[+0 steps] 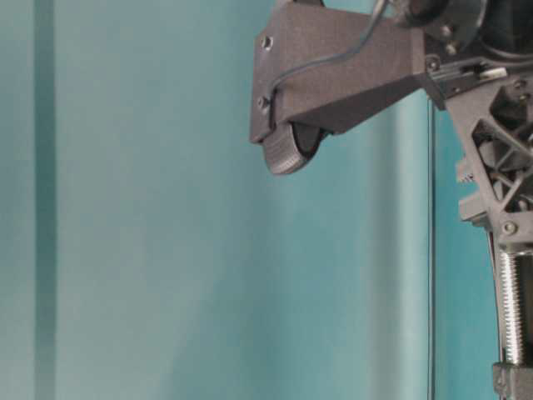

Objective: Insert the USB cable into the fixed female connector.
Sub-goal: 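Align the USB plug with the blue port in the vise jaws, then push the USB plug into the blue port with the right gripper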

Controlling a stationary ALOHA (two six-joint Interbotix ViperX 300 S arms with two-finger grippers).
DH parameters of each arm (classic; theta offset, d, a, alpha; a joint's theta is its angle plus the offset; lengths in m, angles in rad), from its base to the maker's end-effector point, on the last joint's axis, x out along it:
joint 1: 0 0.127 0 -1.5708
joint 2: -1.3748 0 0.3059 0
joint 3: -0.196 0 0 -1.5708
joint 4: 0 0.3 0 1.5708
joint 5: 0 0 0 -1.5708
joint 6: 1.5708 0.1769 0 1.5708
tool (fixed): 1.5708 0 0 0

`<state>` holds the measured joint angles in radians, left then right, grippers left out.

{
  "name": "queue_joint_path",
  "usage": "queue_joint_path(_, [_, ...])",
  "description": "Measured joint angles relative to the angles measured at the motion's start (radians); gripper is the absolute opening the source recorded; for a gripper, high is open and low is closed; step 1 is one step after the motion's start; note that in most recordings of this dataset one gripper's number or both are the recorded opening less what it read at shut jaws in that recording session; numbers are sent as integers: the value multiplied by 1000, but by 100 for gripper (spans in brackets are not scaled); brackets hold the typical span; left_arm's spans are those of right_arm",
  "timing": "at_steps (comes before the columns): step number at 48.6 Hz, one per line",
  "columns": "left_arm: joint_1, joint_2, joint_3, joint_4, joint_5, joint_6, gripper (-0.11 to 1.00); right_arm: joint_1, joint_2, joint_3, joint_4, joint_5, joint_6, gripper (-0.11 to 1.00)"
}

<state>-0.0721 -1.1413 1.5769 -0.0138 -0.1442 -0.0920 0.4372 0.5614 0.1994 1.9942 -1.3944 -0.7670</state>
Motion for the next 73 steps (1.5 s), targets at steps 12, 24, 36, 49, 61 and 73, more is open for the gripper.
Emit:
queue_joint_path(12, [0,-2,0,0,-2,0,98,-11,-2,0,0,0,-2,22])
queue_joint_path(24, [0,0,0,0,0,0,98,-15,0,0,0,2,0,22])
queue_joint_path(36, [0,0,0,2,0,0,98,-17,0,-2,0,3,-2,22])
queue_joint_path(49, [0,0,0,0,-2,0,98,-17,0,-2,0,5,5,22])
queue_joint_path(61, [0,0,0,0,0,-2,98,-17,-2,2,-63,9,26,22])
queue_joint_path(73, [0,0,0,2,0,0,98,-17,-8,40,-64,28,84,22])
